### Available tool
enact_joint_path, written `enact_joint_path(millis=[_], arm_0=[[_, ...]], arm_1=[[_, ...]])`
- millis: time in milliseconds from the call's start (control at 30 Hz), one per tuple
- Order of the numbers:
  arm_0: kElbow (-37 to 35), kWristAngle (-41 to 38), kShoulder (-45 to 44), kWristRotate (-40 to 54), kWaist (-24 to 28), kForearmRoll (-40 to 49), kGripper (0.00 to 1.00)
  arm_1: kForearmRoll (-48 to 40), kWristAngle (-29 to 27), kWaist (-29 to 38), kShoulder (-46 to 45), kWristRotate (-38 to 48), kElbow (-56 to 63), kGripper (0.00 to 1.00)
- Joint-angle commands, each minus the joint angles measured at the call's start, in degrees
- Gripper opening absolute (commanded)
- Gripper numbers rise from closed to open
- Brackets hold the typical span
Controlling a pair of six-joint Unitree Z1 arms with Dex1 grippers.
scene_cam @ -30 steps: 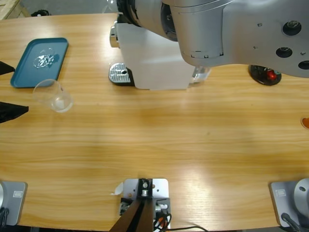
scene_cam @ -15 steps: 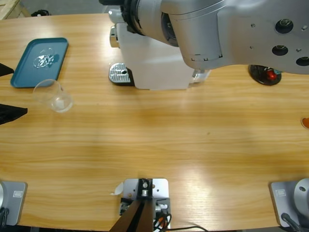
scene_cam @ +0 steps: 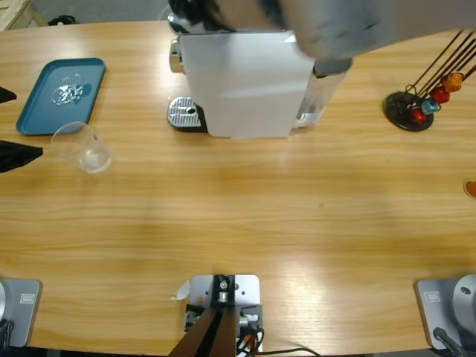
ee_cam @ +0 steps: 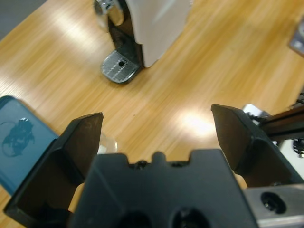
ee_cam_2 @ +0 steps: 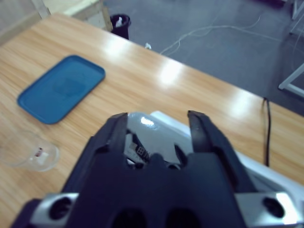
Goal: Pour coffee
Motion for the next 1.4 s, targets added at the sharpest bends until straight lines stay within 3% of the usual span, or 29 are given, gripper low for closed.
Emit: enact_joint_path(millis=[33, 167, 467, 700, 1000, 1133, 1167, 1200, 1400], arm_0=[[10.35, 1.73, 1.89, -1.18, 7.05, -4.87, 1.0], [16.28, 4.61, 4.71, -3.58, 8.12, -12.06, 1.0], [21.46, 13.29, 11.25, -4.4, 10.97, -19.48, 1.0], [25.82, 10.95, 15.96, -4.07, 13.96, -27.19, 1.0], [25.95, 9.02, 21.69, -3.45, 15.01, -31.22, 1.0], [25.86, 8.48, 23.23, -3.26, 15.12, -31.94, 0.959], [25.86, 8.46, 23.64, -3.24, 15.12, -32.33, 0.853], [25.84, 8.46, 23.81, -3.1, 15.12, -32.4, 0.809], [25.86, 8.48, 24.69, -1.96, 16.19, -32.52, 0.724]], arm_1=[[3.57, 8.84, -0.66, -13.0, -3.74, 6.34, 1.0], [3.8, 13.08, -0.7, -19.64, -3.74, 11.18, 1.0], [10.81, 14.87, -3.07, -32.79, -4.02, 20.07, 1.0], [10.2, 15.1, -4.16, -32.04, -3.65, 22.3, 1.0], [6.82, 15.75, -5.76, -29.24, -2.88, 23.06, 1.0], [6.01, 15.59, -6.18, -29.77, -2.49, 25.36, 1.0], [5.98, 15.67, -6.34, -29.89, -2.42, 25.71, 1.0], [5.98, 15.67, -6.48, -29.96, -2.42, 25.89, 1.0], [5.71, 15.84, -7.06, -30.1, -2.33, 25.91, 1.0]])
